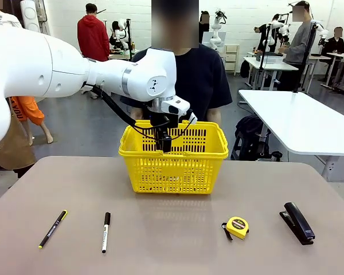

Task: Place the items the person wants into the basket.
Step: Pick up the item the person points to and place it in the Market Basket.

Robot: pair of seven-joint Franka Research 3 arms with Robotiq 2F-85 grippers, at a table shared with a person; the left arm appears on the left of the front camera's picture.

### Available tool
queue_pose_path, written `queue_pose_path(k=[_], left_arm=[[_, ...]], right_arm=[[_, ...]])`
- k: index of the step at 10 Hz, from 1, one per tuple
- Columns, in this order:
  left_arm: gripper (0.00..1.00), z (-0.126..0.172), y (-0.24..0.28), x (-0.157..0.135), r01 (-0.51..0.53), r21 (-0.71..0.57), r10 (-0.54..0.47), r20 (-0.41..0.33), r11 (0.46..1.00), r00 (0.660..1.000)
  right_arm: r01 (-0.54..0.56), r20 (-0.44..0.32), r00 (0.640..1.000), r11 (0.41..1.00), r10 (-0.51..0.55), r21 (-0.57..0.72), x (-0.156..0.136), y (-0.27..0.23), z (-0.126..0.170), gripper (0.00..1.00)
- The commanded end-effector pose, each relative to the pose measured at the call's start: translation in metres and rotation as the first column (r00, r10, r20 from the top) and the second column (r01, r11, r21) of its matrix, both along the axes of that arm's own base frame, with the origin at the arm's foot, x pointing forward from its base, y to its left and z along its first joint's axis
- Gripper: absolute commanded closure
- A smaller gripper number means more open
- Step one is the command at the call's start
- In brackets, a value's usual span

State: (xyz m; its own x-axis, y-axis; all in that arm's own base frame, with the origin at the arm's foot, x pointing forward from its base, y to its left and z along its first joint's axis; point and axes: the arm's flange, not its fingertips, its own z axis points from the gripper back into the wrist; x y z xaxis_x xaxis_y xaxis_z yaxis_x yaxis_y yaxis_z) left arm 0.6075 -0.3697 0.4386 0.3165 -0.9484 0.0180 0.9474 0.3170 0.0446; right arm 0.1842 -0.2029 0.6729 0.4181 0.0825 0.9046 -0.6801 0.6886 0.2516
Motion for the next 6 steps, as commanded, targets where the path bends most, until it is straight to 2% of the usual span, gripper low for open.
queue_pose_path(k=[1, 5, 6], left_arm=[[0.0, 0.005, -0.002, 0.006, 0.026, -0.021, -0.026, -0.023, 0.999, 0.999], [0.0, 0.007, -0.001, 0.007, 0.003, -0.026, -0.003, -0.014, 1.0, 1.0], [0.0, 0.017, 0.0, 0.007, -0.051, -0.028, 0.051, -0.017, 0.998, 0.999]], right_arm=[[-0.017, 0.012, 1.0, 1.0, 0.017, 0.008, 0.001, 0.001, 0.0, 0.0], [-0.017, 0.012, 1.0, 1.0, 0.017, 0.008, 0.001, 0.001, 0.0, 0.0], [-0.017, 0.012, 1.0, 1.0, 0.017, 0.008, 0.001, 0.001, 0.0, 0.0]])
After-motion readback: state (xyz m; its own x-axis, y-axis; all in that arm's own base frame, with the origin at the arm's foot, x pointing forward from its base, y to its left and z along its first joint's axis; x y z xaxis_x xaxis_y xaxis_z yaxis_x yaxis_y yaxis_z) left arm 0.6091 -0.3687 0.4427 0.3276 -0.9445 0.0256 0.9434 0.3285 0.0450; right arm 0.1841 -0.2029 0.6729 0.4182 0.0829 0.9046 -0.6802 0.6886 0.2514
